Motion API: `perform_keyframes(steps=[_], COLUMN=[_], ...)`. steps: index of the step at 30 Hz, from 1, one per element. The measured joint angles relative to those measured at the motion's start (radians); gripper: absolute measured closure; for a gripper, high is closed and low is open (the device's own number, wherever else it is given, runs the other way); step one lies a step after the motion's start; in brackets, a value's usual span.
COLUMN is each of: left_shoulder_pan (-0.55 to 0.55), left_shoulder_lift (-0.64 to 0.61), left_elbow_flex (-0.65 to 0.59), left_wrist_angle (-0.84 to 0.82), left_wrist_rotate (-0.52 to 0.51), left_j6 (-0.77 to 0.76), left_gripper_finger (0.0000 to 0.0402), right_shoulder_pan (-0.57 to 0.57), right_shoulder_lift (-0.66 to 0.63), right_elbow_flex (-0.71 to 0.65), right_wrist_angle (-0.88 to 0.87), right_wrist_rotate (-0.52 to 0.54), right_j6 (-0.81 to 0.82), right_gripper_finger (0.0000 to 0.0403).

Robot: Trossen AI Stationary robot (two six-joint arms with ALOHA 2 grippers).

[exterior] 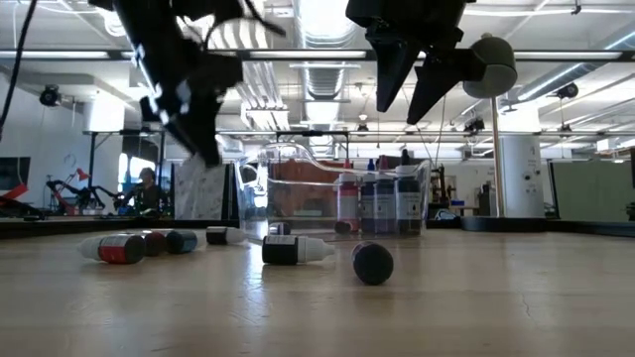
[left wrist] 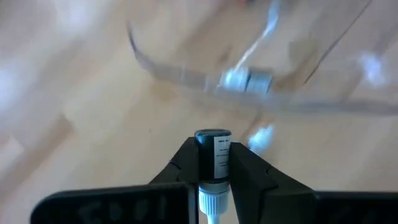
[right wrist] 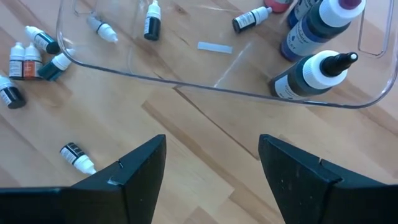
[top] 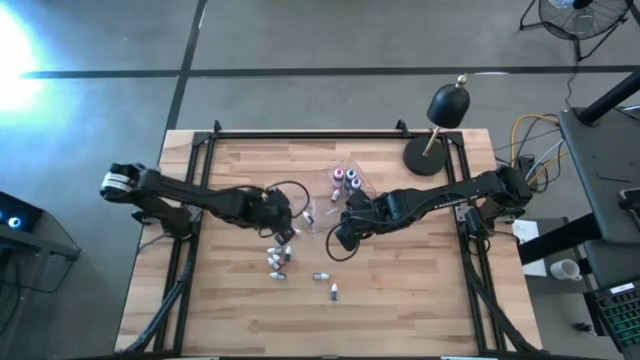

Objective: Pick & Place food coloring
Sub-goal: Put the small black food coloring bottle into the transparent bin, then put the small purple food coloring bottle into the transparent bin

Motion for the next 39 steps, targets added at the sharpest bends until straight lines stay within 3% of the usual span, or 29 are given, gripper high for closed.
perform_keyframes(steps=[3, 5, 8, 10, 17, 25, 29, 34, 37, 39], left_shoulder_pan=[-0.012, -0.017, -0.004, 0.025, 0.06, 0.052, 0.04, 0.005, -0.019, -0.032], left_shoulder_lift=[-0.069, -0.105, -0.106, -0.065, 0.088, 0.094, 0.048, -0.032, -0.08, -0.11], left_elbow_flex=[0.021, 0.018, -0.001, -0.002, 0.066, 0.236, 0.279, 0.232, 0.172, 0.132], left_wrist_angle=[0.074, 0.243, 0.519, 0.595, 0.56, 0.284, 0.114, 0.007, 0.021, 0.022], left_wrist_rotate=[-0.082, -0.095, -0.008, 0.041, 0.042, -0.008, -0.01, -0.009, -0.01, -0.009], left_j6=[0.064, 0.203, 0.427, 0.462, 0.498, 0.523, 0.562, 0.51, 0.501, 0.477], left_gripper_finger=[0.0375, 0.0375, 0.0375, 0.0367, 0.028, 0.0211, 0.0208, 0.0207, 0.0207, 0.0207], right_shoulder_pan=[0.0, 0.0, 0.0, 0.0, 0.038, 0.081, 0.096, 0.113, 0.154, 0.188], right_shoulder_lift=[0.0, 0.0, 0.0, 0.0, 0.0, 0.0, 0.002, 0.054, 0.104, 0.141], right_elbow_flex=[-0.006, -0.013, -0.026, -0.032, -0.036, -0.046, -0.061, -0.074, -0.066, -0.063], right_wrist_angle=[0.0, -0.002, -0.001, 0.0, 0.001, 0.046, 0.155, 0.22, 0.225, 0.23], right_wrist_rotate=[0.0, 0.0, 0.0, 0.0, -0.004, -0.005, -0.122, -0.32, -0.33, -0.335], right_j6=[-0.003, -0.006, -0.006, 0.003, -0.005, -0.071, -0.157, -0.2, -0.384, -0.666], right_gripper_finger=[0.0154, 0.0154, 0.0154, 0.0154, 0.0154, 0.0154, 0.0154, 0.0154, 0.0154, 0.0154])
